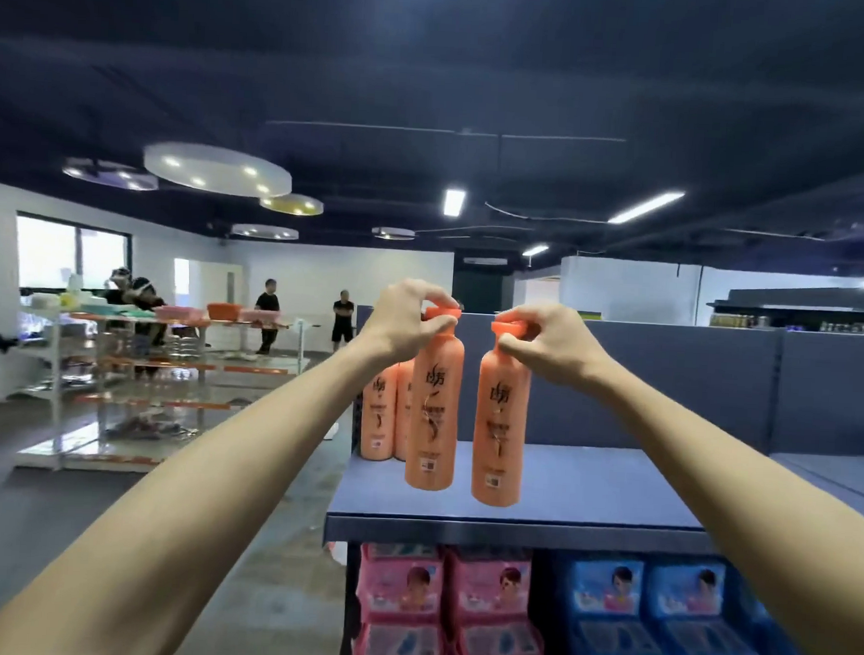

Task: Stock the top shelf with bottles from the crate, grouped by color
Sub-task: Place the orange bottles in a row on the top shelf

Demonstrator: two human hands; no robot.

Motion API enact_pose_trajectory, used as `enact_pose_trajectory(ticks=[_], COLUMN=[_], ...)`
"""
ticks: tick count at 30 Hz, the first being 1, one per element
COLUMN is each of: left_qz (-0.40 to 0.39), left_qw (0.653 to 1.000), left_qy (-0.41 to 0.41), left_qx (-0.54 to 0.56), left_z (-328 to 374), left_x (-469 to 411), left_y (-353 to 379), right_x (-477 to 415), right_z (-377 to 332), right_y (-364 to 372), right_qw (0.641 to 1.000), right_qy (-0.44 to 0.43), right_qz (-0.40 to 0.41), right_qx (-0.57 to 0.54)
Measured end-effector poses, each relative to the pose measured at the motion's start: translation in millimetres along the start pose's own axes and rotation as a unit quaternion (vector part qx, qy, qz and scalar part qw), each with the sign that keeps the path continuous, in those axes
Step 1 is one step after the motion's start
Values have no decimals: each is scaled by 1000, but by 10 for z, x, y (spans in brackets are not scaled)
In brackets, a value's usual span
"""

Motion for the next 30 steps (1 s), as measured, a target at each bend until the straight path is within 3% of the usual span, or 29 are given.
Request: enact_pose_trajectory(ticks=[16, 30], left_qz=[-4, -13], left_qw=[999, 998], left_qy=[-31, -41], left_qx=[-45, -40], left_z=[-510, -720], left_x=[-151, -59], left_y=[493, 750], right_x=[-391, -338], right_z=[516, 635], right_y=[645, 799], right_qw=[998, 998], right_qy=[-2, 31], right_qz=[-67, -47], right_qx=[-4, -18])
Point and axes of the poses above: each hand's wrist, its own x-axis away from the middle knuckle, its own y-axis out of the palm, z = x × y, the point moved 3 cm from there along -x, towards the middle knuckle, and after that the axes turned 7 degrees about -x, right-handed, at the moved point
